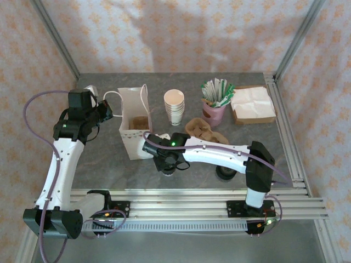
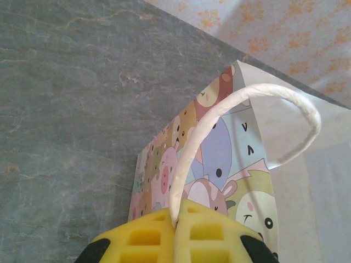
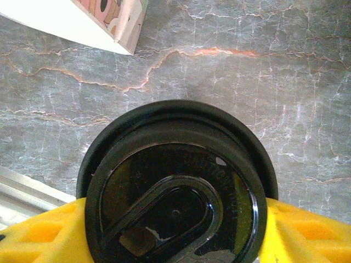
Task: Pack the takeout coffee
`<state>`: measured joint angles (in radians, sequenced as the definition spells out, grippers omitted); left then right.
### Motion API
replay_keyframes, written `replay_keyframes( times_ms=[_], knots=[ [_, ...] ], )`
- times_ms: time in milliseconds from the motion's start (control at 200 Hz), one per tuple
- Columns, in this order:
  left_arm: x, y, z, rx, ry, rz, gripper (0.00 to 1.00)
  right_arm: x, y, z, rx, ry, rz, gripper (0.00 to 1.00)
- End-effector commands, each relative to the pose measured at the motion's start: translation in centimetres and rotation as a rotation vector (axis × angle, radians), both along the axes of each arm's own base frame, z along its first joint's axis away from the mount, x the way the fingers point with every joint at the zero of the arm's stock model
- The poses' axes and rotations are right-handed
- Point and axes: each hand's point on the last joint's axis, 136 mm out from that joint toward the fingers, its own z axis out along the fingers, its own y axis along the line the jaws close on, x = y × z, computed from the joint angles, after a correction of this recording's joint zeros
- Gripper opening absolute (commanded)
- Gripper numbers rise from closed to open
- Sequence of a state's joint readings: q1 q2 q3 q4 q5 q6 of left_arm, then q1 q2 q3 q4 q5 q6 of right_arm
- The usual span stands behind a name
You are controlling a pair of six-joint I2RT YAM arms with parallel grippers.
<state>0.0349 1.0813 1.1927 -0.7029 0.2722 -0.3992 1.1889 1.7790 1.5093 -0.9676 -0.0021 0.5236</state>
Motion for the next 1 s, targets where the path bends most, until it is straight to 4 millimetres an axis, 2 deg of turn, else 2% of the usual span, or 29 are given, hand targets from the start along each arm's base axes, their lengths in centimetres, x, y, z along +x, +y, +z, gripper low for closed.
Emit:
replay_keyframes(
  times_ms=[0, 270, 591, 831, 996],
  knots=[
    [-0.7, -0.1, -0.3, -0.029, 0.003, 0.005, 0.02, 0.5, -0.9, 0.2, -0.040, -0.037, -0.014, 0.65],
    [-0.7, 0.1, -1.0, -0.047, 0.017, 0.035, 0.03, 0.8, -0.9, 4.6, 0.041, -0.092, -0.015, 0.65],
    [-1.1, -0.3, -1.8, -0.109, 0.010, 0.057, 0.03, 0.1, -4.0, 10.1, 0.094, -0.143, -0.021, 0.65],
    [-1.3, -1.2, -2.0, -0.195, -0.001, 0.059, 0.02, -0.6, -5.3, 15.7, 0.216, -0.190, 0.002, 0.64],
    [-1.5, -1.8, -2.5, -0.250, 0.009, 0.063, 0.00, -0.4, -4.7, 19.5, 0.280, -0.238, 0.049, 0.62]
  ],
)
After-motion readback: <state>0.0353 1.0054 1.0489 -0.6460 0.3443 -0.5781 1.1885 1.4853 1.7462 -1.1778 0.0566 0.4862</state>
